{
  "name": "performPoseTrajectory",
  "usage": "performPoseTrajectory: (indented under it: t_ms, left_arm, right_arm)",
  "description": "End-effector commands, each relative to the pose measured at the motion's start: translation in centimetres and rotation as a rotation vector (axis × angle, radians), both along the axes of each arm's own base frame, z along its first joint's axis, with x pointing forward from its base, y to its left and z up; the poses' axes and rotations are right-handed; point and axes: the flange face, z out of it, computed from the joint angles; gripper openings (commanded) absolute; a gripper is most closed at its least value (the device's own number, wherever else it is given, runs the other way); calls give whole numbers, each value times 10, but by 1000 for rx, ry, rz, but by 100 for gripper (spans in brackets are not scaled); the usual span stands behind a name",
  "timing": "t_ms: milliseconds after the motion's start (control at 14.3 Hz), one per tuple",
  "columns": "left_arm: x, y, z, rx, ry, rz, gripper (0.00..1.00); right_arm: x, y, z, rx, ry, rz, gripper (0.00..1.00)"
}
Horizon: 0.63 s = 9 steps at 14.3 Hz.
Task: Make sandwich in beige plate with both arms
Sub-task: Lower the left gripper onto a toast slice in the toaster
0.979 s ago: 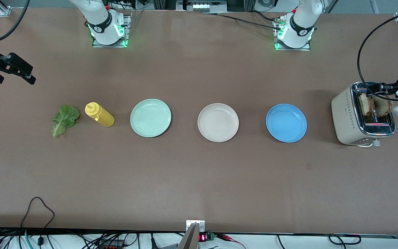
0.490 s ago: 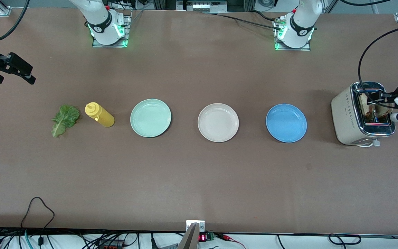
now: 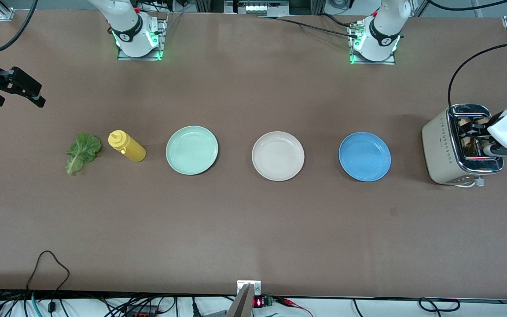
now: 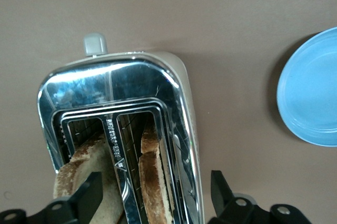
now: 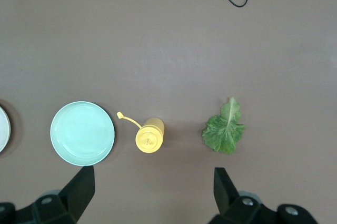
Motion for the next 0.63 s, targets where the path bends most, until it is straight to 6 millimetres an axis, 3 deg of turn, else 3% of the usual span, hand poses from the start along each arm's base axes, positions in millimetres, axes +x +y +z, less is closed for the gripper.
performPoseTrajectory:
  t_ms: [0, 140, 420, 560]
  left_arm:
    - [-27, 4, -3, 1, -16, -18, 85]
    - [-33, 4, -7, -2, -7, -15, 70]
    - [-33, 4, -10, -4, 1, -13, 28]
    - [-34, 9, -12, -5, 6, -4, 19]
  right_arm:
    - [-5, 2, 3, 10, -9, -10, 100]
    - [-5, 2, 3, 10, -9, -10, 100]
    - [-5, 2, 3, 10, -9, -10, 100]
    - [-5, 2, 3, 10, -9, -10, 100]
